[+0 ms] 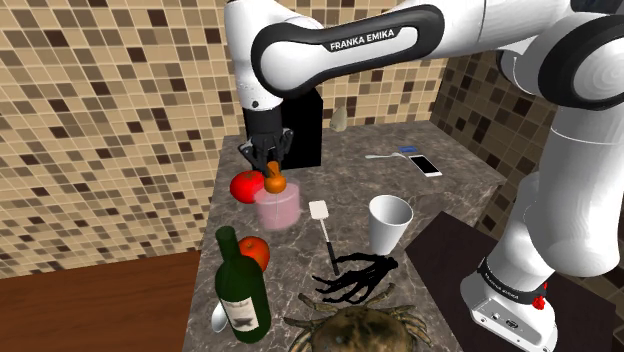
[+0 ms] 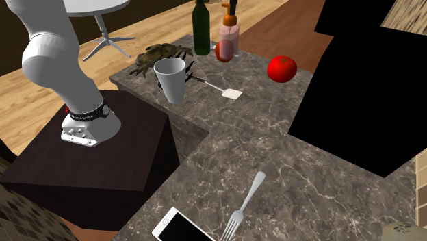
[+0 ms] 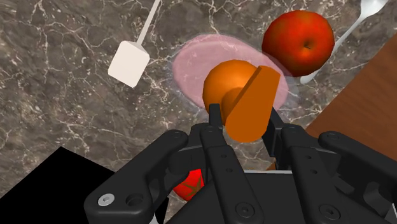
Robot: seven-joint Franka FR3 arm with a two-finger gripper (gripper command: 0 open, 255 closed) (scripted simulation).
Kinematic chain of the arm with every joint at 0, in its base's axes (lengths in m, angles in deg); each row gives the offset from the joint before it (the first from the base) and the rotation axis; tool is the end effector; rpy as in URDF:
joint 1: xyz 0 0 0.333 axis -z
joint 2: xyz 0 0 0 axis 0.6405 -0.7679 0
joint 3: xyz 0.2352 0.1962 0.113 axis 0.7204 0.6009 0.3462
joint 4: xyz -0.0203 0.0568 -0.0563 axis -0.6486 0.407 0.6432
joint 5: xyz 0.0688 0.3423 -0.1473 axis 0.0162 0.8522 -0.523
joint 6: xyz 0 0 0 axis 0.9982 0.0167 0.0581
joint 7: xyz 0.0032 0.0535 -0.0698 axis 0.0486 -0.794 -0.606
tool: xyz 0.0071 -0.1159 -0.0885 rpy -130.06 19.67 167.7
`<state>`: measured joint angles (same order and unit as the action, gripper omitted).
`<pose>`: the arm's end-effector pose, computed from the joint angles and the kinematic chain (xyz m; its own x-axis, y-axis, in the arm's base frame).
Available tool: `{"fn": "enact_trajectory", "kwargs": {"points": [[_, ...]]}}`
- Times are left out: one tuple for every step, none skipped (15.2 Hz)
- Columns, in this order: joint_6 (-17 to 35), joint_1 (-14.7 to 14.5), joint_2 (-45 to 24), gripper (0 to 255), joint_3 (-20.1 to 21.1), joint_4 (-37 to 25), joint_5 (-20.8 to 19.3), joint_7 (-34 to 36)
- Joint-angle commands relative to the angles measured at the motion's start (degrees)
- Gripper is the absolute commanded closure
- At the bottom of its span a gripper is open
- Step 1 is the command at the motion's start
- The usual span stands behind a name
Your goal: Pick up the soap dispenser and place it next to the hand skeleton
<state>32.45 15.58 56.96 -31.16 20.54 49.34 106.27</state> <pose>0.5051 0.3498 0.4824 0.9999 -0.0045 -0.0134 -0.0041 -0.9996 0.0279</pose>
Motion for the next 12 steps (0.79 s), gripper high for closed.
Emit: {"fn": "enact_trajectory", "kwargs": {"points": [[1.5,0.1,0.1,255,-0.1,1.5,0.0,-0.1],[2.3,0.1,0.0,255,-0.1,2.2,0.0,-0.1],[3.0,0.2,0.0,255,-0.1,2.9,0.0,-0.1],[3.8,0.2,-0.1,255,-0.1,3.6,-0.1,0.0],[4.5,0.2,-0.2,255,-0.1,4.3,-0.1,0.0],[5.2,0.2,-0.3,255,-0.1,4.9,-0.1,0.0],[6.0,0.2,-0.4,255,-0.1,5.5,-0.2,0.1],[6.7,0.2,-0.5,255,-0.2,6.1,-0.2,0.1],[7.4,0.2,-0.7,255,-0.2,6.7,-0.2,0.1],[8.1,0.2,-0.8,255,-0.2,7.3,-0.3,0.2],[8.8,0.2,-1.0,255,-0.2,7.8,-0.3,0.2],[9.6,0.2,-1.2,255,-0.2,8.4,-0.4,0.3]]}}
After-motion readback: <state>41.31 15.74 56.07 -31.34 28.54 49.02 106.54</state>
